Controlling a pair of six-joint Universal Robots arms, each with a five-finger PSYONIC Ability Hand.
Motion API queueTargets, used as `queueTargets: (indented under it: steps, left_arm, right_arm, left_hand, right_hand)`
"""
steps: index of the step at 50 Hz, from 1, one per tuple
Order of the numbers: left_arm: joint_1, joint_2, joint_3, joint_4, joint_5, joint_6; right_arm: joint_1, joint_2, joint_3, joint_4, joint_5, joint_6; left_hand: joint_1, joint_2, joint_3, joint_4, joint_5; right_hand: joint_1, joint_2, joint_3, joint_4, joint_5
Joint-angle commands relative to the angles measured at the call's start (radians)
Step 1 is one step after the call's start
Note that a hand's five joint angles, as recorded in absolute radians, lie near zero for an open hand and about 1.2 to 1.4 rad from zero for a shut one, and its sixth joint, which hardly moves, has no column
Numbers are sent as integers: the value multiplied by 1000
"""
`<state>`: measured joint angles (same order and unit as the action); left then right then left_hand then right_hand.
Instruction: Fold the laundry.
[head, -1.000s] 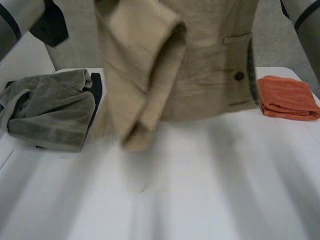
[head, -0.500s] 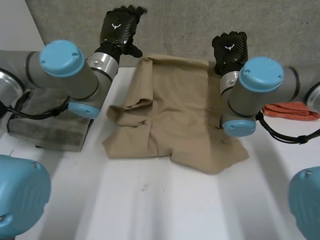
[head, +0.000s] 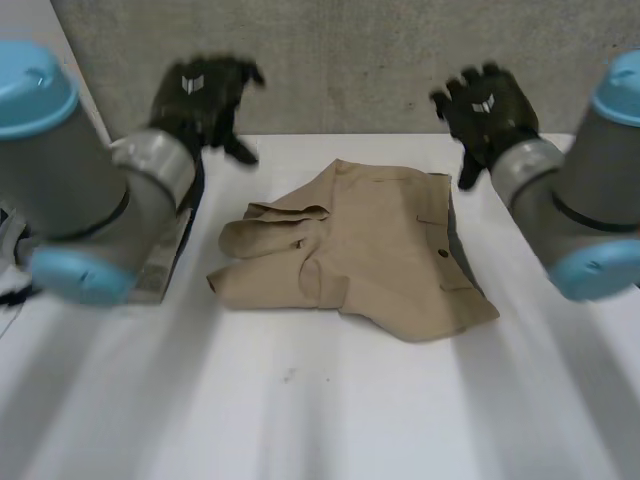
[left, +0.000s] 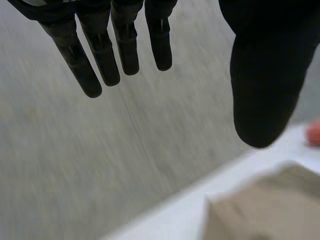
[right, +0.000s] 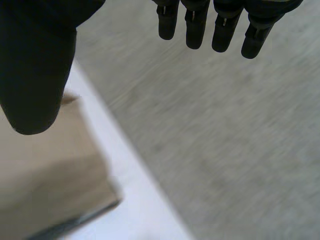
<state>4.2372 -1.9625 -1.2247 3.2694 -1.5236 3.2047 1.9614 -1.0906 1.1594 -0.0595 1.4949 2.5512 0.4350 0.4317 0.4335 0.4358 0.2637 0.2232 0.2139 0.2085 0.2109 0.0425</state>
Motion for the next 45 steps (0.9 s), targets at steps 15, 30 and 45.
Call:
queueTargets:
  steps: [15,30,45]
  left_arm:
    - [12,-220,-265,128,17,115]
    - [-8,-244,-137,105,10,150]
    - [-14,71,-90,-131,94,64]
  right_arm:
    - [-108,-26,510,-74,-177,-2]
    - [-111,60,476,-148,-185,4]
    - [-158,-158,457,7,-214,4]
  left_hand:
    - [-1,2,0,-2,-5]
    - [961,965,963,961,958]
    - [961,965,963,961,958]
  right_hand:
    - [185,194,199,197,191]
    - [1173,1182,1188,1185,1179]
    - [1173,1182,1188,1185,1179]
